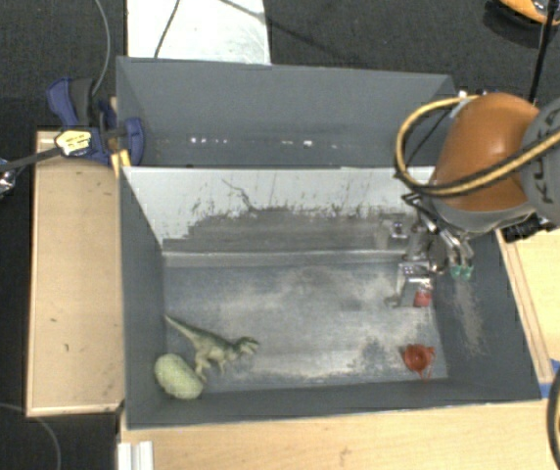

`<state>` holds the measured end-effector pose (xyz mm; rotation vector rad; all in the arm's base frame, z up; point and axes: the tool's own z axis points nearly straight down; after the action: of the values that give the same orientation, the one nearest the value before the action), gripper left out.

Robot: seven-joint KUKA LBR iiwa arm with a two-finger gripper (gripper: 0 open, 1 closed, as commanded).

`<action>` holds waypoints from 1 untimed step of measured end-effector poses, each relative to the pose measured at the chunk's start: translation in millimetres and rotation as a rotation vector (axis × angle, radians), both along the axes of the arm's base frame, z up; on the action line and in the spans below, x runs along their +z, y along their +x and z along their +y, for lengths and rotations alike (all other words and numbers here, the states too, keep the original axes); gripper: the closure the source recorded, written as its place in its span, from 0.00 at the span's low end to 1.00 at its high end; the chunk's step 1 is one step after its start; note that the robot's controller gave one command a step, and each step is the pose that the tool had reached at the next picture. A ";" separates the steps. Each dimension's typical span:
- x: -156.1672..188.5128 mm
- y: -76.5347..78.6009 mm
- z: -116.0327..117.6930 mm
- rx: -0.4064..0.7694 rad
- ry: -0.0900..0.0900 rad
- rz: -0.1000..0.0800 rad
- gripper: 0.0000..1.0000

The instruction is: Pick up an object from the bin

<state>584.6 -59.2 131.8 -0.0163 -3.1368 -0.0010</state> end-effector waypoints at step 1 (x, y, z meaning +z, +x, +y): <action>4.6 1.9 0.1 0.001 -0.001 -0.008 0.00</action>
Offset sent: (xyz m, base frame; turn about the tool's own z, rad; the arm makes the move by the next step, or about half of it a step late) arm 0.0012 -0.0861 -0.0618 -0.1425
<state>586.5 -59.2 136.5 -0.0139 -3.1448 0.0003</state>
